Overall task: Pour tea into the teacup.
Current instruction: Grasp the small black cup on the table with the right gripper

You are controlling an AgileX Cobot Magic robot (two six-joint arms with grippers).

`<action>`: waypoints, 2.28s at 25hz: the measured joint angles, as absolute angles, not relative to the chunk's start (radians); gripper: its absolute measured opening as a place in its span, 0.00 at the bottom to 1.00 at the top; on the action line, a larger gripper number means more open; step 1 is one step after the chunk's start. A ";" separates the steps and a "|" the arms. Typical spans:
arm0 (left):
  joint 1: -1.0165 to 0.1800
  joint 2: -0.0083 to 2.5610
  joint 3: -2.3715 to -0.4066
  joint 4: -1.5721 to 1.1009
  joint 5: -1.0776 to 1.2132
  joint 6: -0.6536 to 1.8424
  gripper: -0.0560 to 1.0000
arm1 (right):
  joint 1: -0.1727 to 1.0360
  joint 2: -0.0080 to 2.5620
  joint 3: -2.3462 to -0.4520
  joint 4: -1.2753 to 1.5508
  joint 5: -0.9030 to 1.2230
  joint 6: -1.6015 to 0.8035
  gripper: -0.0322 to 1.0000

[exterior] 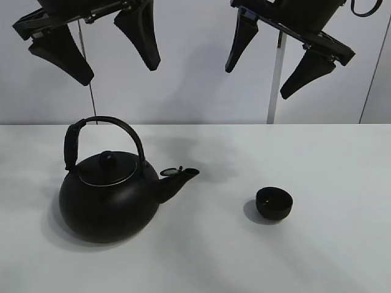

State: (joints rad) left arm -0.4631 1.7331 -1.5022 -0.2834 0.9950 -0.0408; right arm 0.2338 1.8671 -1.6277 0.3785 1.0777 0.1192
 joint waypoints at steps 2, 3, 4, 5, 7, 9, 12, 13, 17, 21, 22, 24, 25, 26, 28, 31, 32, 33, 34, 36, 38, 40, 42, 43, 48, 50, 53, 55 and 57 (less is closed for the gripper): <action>-0.463 1.733 -1.502 -0.283 0.995 -0.041 0.71 | 0.234 1.867 -1.628 0.379 1.078 0.119 0.62; -0.463 1.733 -1.502 -0.283 0.995 -0.041 0.71 | 0.234 1.867 -1.628 0.379 1.078 0.119 0.62; -0.463 1.733 -1.502 -0.283 0.995 -0.041 0.71 | 0.234 1.867 -1.628 0.379 1.078 0.119 0.62; -0.463 1.733 -1.502 -0.283 0.995 -0.041 0.71 | 0.234 1.867 -1.628 0.379 1.078 0.120 0.62; -0.463 1.733 -1.502 -0.283 0.995 -0.041 0.71 | 0.234 1.867 -1.628 0.379 1.078 0.120 0.62; -0.463 1.733 -1.502 -0.283 0.995 -0.041 0.71 | 0.234 1.867 -1.628 0.375 1.079 0.114 0.62; -0.463 1.733 -1.502 -0.283 0.995 -0.041 0.71 | 0.234 1.867 -1.627 0.311 1.112 0.074 0.62; -0.463 1.733 -1.502 -0.283 0.995 -0.041 0.71 | 0.235 1.867 -1.623 0.281 1.128 0.066 0.62; -0.463 1.733 -1.502 -0.283 0.995 -0.041 0.71 | 0.274 1.867 -1.557 0.111 1.133 0.055 0.62; -0.463 1.733 -1.502 -0.283 0.995 -0.041 0.71 | 0.355 1.867 -1.426 0.017 1.034 0.055 0.62; -0.463 1.733 -1.502 -0.283 0.995 -0.041 0.71 | 0.372 1.867 -1.396 0.011 0.998 0.055 0.62; -0.463 1.733 -1.502 -0.283 0.995 -0.041 0.71 | 0.399 1.867 -1.352 0.008 0.936 0.057 0.62; -0.463 1.733 -1.502 -0.283 0.995 -0.041 0.71 | 0.403 1.867 -1.333 0.007 0.909 0.060 0.62; -0.463 1.733 -1.502 -0.283 0.995 -0.041 0.71 | 0.403 1.867 -1.318 0.000 0.887 0.062 0.62; -0.463 1.733 -1.502 -0.283 0.995 -0.041 0.71 | 0.398 1.868 -1.296 -0.018 0.864 0.064 0.62; -0.463 1.733 -1.502 -0.283 0.994 -0.041 0.71 | 0.393 1.895 -1.286 -0.042 0.859 0.067 0.62; -0.463 1.733 -1.502 -0.283 0.994 -0.041 0.71 | 0.393 1.908 -1.286 -0.047 0.859 0.067 0.62; -0.463 1.733 -1.502 -0.283 0.994 -0.041 0.71 | 0.393 1.921 -1.286 -0.049 0.855 0.068 0.62; -0.463 1.733 -1.502 -0.283 0.994 -0.041 0.71 | 0.393 1.933 -1.286 -0.049 0.852 0.068 0.62; -0.463 1.733 -1.502 -0.283 0.993 -0.041 0.71 | 0.393 1.951 -1.286 -0.054 0.845 0.068 0.62; -0.463 1.733 -1.502 -0.283 0.990 -0.041 0.71 | 0.393 1.968 -1.286 -0.055 0.838 0.068 0.62; -0.463 1.733 -1.502 -0.283 0.986 -0.041 0.71 | 0.393 1.982 -1.280 -0.056 0.826 0.068 0.62; -0.463 1.733 -1.502 -0.283 0.977 -0.041 0.71 | 0.393 1.993 -1.270 -0.056 0.809 0.068 0.62; -0.463 1.733 -1.502 -0.283 0.973 -0.041 0.71 | 0.393 1.997 -1.267 -0.056 0.804 0.068 0.61; -0.463 1.733 -1.502 -0.283 0.971 -0.041 0.71 | 0.393 2.018 -1.266 -0.056 0.787 0.067 0.56; -0.463 1.733 -1.502 -0.283 0.970 -0.041 0.71 | 0.393 2.023 -1.266 -0.055 0.786 0.067 0.47; -0.463 1.733 -1.502 -0.283 0.969 -0.041 0.71 | 0.393 2.025 -1.266 -0.054 0.787 0.066 0.42; -0.463 1.733 -1.502 -0.283 0.969 -0.041 0.71 | 0.393 2.025 -1.266 -0.054 0.789 0.062 0.42; -0.463 1.733 -1.502 -0.283 0.969 -0.041 0.71 | 0.393 2.023 -1.266 -0.053 0.790 0.057 0.42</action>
State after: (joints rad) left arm -0.4631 1.7331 -1.5022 -0.2834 0.9695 -0.0408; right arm 0.3934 2.0235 -1.2659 -0.0527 0.7901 0.0571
